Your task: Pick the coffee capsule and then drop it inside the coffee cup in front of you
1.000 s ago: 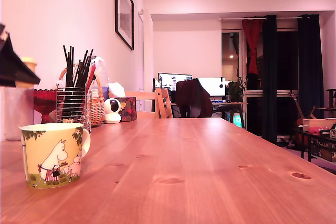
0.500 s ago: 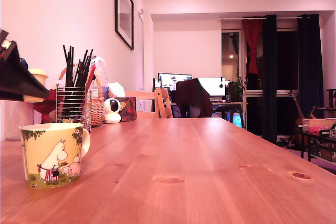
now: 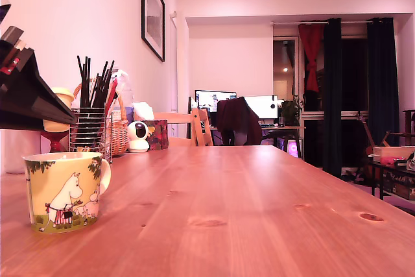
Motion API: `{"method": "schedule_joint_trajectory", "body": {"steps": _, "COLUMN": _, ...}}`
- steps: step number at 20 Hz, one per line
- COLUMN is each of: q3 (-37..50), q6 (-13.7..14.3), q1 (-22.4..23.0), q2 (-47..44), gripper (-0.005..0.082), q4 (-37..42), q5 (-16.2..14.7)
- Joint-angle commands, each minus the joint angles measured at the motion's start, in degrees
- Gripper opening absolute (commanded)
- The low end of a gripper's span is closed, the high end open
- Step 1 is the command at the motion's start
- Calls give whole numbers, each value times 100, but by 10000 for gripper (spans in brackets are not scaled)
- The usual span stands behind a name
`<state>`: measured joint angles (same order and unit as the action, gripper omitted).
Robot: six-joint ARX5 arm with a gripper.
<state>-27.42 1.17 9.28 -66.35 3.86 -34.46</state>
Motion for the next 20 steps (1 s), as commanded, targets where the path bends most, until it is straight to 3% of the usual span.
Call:
{"method": "schedule_joint_trajectory", "body": {"steps": 1, "q3": 55, "q6": -85, "q1": -9, "q2": 46, "gripper": 92, "q4": 22, "q5": -28}}
{"method": "schedule_joint_trajectory", "body": {"steps": 3, "q3": 4, "q6": -142, "q1": -7, "q2": 46, "gripper": 92, "q4": -81, "q5": -20}}
{"method": "schedule_joint_trajectory", "body": {"steps": 7, "q3": -295, "q6": -118, "q1": 170, "q2": 42, "gripper": 92, "q4": -896, "q5": 649}}
{"method": "schedule_joint_trajectory", "body": {"steps": 15, "q3": -968, "q6": -120, "q1": 787, "q2": 22, "gripper": 92, "q4": -1766, "q5": 1534}}
{"method": "schedule_joint_trajectory", "body": {"steps": 20, "q3": -1462, "q6": -118, "q1": 837, "q2": -201, "gripper": 92, "q4": -2374, "q5": 1829}}
